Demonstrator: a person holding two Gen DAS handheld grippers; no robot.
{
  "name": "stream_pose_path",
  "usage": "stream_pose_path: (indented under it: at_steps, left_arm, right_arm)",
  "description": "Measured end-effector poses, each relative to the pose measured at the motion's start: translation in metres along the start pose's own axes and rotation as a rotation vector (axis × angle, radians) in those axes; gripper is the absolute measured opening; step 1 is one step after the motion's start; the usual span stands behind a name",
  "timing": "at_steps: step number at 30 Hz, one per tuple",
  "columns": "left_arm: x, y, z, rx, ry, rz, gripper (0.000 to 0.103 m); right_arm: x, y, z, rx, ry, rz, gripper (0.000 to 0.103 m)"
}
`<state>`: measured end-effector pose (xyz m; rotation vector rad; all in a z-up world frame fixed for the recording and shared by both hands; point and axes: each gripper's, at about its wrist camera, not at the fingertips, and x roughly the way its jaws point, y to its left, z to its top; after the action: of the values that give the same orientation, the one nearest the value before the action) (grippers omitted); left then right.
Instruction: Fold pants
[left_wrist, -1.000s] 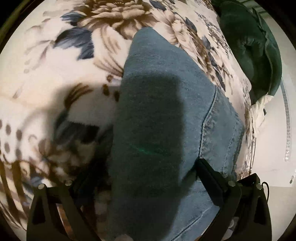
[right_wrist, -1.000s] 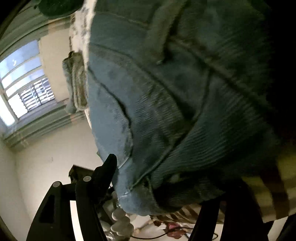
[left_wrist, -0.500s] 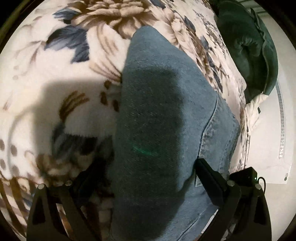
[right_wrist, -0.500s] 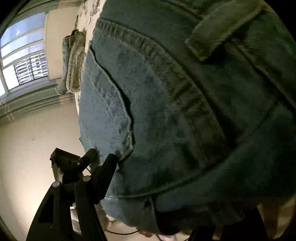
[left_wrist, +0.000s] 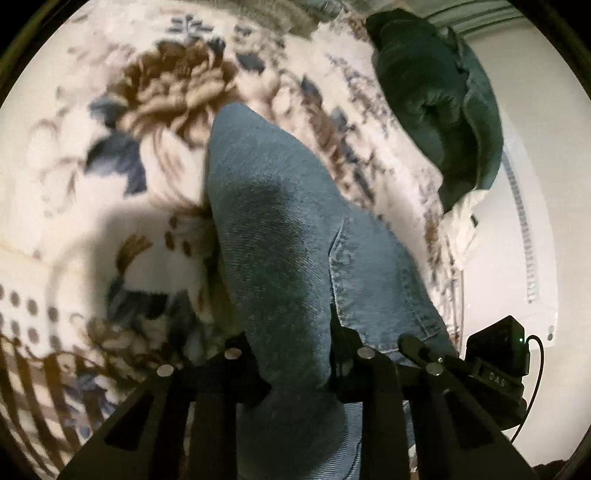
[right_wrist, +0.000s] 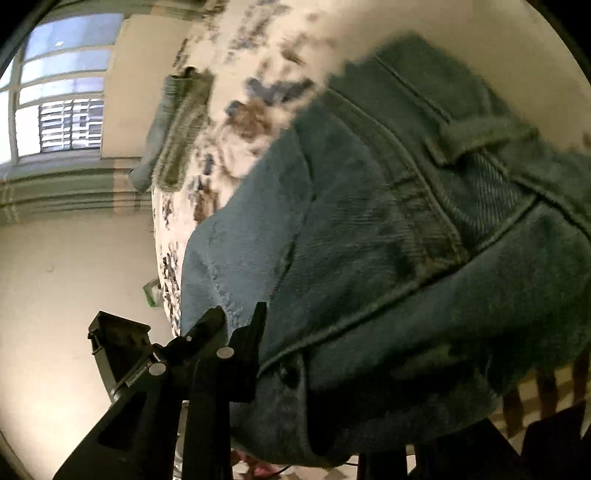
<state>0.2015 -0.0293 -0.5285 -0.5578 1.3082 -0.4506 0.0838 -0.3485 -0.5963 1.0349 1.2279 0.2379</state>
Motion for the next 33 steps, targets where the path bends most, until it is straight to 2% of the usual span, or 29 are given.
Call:
stream_pose_path:
  at_steps: [9,13,15,20,24,29,33]
  left_arm:
    - [-0.061,-0.022,0.040,0.023,-0.082,-0.027,0.021]
    - [-0.086,-0.032,0.083,0.026,-0.141,-0.033,0.021]
    - [-0.101,-0.037,0.113,0.030,-0.172,-0.034,0.021]
    - [-0.139,-0.042,0.212,0.061,-0.263,-0.028,0.021]
    - [-0.143,-0.039,0.318,0.087,-0.318,-0.008,0.021]
    - [-0.132,-0.012,0.445,0.122,-0.347,0.036,0.021]
    - [-0.117,0.026,0.508,0.129,-0.340,0.074,0.021]
  right_arm:
    - [-0.012,0.097,0.025,-0.070,-0.025,0.038,0.028]
    - [-0.012,0.145,0.054,-0.104,-0.049,0.080,0.028]
    - [-0.004,0.176,0.081,-0.131,-0.057,0.100,0.028]
    - [0.030,0.260,0.163,-0.205,-0.096,0.147,0.028]
    - [0.073,0.327,0.242,-0.250,-0.131,0.190,0.028]
    - [0.153,0.392,0.336,-0.299,-0.148,0.215,0.028]
    - [0.227,0.415,0.386,-0.317,-0.137,0.210,0.028]
